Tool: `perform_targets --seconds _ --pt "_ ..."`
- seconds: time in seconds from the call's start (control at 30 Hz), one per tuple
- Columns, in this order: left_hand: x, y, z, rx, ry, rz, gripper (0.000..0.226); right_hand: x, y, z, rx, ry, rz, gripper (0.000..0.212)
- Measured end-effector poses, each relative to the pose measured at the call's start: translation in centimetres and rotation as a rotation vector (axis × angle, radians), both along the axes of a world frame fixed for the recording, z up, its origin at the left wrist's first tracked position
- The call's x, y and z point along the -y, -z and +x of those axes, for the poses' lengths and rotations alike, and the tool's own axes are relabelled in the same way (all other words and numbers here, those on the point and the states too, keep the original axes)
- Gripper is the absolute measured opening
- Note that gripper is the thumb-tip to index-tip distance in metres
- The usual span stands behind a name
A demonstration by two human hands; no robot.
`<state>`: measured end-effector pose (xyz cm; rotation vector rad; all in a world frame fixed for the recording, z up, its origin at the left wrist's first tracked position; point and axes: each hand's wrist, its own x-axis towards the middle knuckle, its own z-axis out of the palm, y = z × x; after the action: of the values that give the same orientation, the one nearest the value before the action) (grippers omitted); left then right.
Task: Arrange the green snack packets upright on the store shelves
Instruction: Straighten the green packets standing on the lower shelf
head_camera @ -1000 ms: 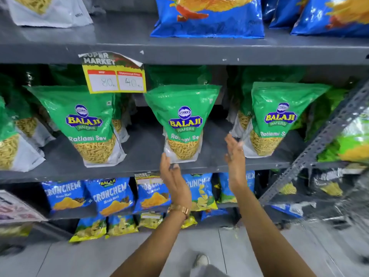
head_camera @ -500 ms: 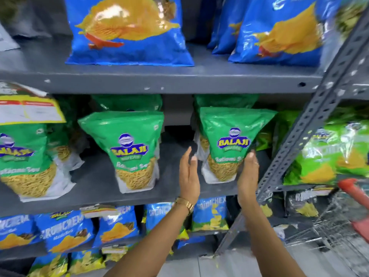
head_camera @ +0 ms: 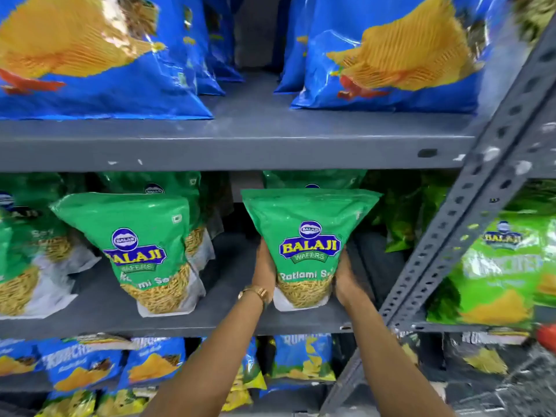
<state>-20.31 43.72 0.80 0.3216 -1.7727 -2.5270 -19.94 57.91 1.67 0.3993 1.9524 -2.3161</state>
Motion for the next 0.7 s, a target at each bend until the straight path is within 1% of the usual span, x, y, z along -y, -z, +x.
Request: perform_targets --seconds 0.07,0.1,0.23,0.37,0.47,0.53,0.63,0.7 --pt "0.0 0.6 -0.1 0.033 -0.006 0.049 0.040 0.2 0.7 -0.3 0.008 -0.040 -0.003 0.048" --pt "0.0 0.9 -0.2 0.058 -0.025 0.072 0.041 0.0 1.2 -0.5 0.014 -0.055 -0.017 0.051" --pt "-0.8 1.5 -0.2 0.100 -0.054 0.124 0.042 -0.8 1.6 -0.3 0.004 -0.123 0.012 0.048" --pt "-1.6 0.9 -0.3 0.102 -0.095 0.133 0.037 -1.5 1.8 -0.5 0.039 -0.083 -0.011 0.047" --pt "-1.9 1.2 -0.8 0.099 -0.074 0.163 0.051 -1.5 1.6 -1.0 0.068 -0.064 -0.029 0.048" --pt "-1.8 1.8 -1.0 0.089 -0.054 0.187 0.051 -1.4 1.6 -1.1 0.056 -0.045 -0.035 0.045" --pt "-1.7 1.6 -0.9 0.074 -0.059 0.165 0.047 -1.4 1.3 -0.8 0.061 -0.025 -0.071 0.043" --pt "-1.8 0.8 -0.5 0.047 -0.076 0.133 0.056 -1.1 1.0 -0.5 0.044 0.021 -0.092 0.042"
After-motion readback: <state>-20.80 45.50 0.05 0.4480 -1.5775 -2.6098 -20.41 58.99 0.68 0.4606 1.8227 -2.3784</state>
